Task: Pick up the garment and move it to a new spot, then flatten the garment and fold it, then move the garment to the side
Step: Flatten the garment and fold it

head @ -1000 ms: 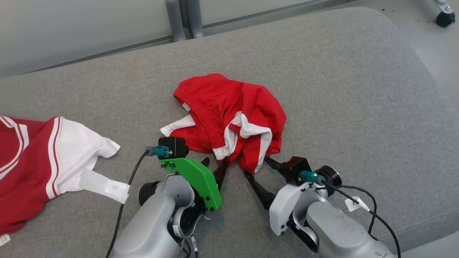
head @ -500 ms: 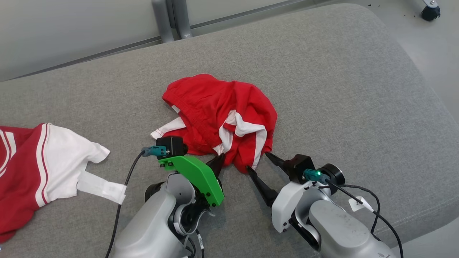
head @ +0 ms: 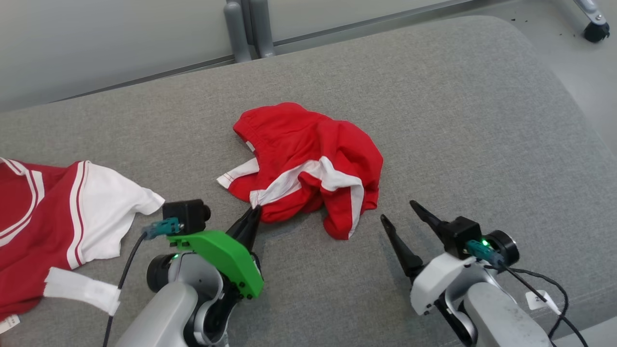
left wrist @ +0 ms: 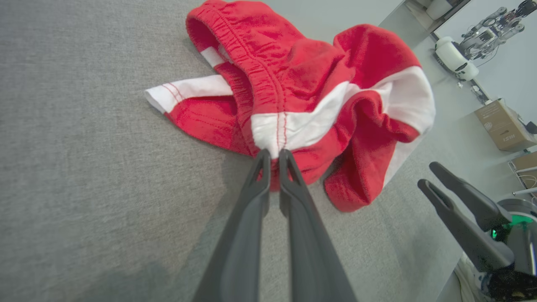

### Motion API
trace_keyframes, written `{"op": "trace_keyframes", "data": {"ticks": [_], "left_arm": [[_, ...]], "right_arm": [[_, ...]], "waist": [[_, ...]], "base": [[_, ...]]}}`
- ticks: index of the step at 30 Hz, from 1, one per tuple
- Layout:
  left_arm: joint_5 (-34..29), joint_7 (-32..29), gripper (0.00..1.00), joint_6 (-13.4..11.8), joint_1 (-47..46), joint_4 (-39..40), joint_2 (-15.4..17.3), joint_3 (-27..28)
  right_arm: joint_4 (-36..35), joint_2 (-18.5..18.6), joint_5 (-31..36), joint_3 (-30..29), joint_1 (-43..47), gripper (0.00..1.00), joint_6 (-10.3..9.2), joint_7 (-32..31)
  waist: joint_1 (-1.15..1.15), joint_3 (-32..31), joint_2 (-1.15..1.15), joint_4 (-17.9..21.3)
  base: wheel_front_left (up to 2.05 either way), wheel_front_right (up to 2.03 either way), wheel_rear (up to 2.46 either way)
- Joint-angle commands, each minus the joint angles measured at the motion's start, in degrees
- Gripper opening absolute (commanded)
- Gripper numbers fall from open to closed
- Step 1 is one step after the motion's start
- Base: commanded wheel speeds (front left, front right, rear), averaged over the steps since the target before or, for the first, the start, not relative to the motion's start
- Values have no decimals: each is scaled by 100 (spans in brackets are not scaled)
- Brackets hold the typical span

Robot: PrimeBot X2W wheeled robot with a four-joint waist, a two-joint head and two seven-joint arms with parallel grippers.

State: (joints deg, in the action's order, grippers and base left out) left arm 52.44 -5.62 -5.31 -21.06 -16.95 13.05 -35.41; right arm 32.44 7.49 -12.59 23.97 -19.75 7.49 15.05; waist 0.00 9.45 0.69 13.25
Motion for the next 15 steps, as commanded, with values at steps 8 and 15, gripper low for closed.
{"op": "trace_keyframes", "data": {"ticks": [8,15], "left_arm": [[-153,-52,0,-525,976,1024,719,74],[-207,152,0,-829,1409,1294,1034,307]], "right_arm": [[-1002,307,382,-744,909,100,0,9],[-1626,419,486,-1056,1379,100,0,-243]], "waist": [[0,-151,-69,-228],[0,-257,-69,-291]], "base": [[0,0,0],[0,0,0]]}}
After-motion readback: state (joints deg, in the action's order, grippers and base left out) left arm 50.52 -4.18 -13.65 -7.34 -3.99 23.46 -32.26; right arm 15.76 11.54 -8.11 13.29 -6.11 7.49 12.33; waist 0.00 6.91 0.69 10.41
